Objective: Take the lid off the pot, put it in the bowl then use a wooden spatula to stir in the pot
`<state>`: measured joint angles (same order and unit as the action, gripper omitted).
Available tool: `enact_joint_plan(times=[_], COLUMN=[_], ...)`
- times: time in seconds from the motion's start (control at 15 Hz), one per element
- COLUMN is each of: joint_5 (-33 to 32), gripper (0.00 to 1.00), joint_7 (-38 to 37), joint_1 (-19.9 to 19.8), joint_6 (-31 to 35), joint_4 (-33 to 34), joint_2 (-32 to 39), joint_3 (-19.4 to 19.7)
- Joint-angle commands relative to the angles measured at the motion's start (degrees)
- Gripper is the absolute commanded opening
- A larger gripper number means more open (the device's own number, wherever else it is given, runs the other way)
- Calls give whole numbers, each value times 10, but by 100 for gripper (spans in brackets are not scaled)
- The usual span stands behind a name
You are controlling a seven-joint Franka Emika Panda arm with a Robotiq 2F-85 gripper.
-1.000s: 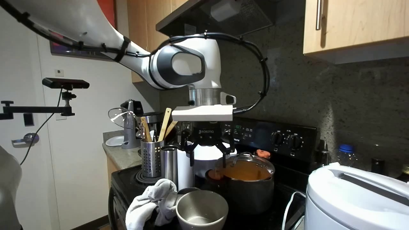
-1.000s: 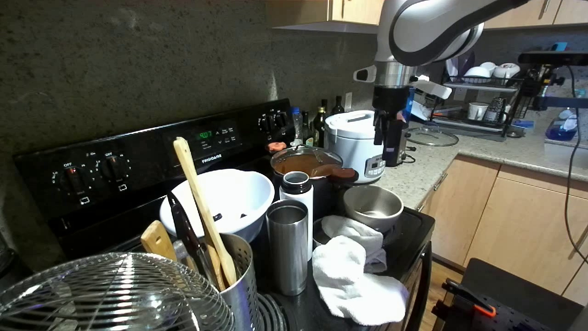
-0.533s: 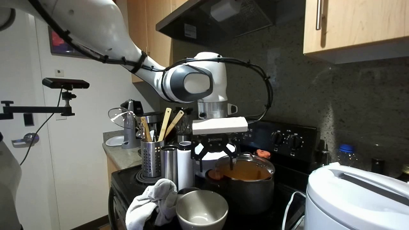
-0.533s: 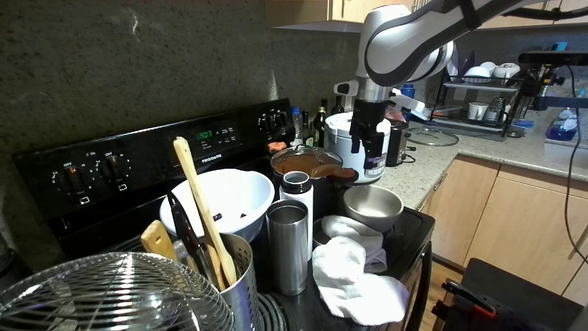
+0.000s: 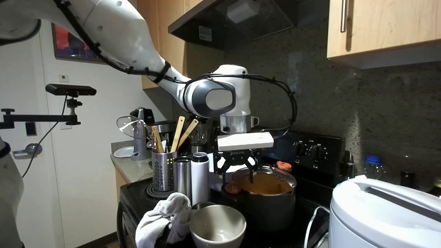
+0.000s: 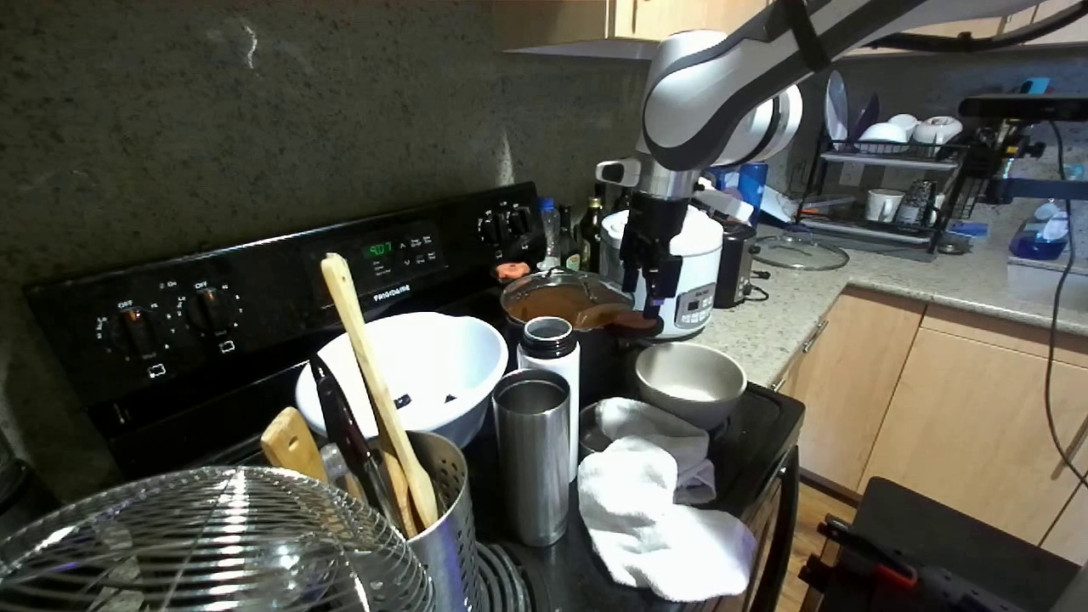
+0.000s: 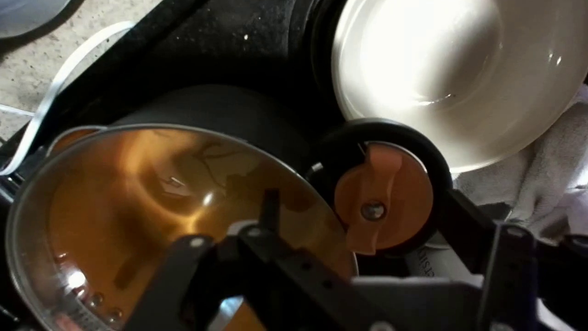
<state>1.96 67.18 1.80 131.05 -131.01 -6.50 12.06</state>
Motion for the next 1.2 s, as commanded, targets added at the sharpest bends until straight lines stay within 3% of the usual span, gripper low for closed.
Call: enact_joint_plan(times=[0.0, 0.47, 0.73, 1.13], joint_5=[24, 34, 41, 33], gripper=[56, 6, 8, 7], joint_7=[23, 22, 23, 143], joint_1=[-18, -31, -34, -30], joint_6=[5, 7, 4, -23], joint_4=[15, 4, 2, 10], joint_2=[14, 12, 10, 6], joint_3=[-17, -21, -22, -24])
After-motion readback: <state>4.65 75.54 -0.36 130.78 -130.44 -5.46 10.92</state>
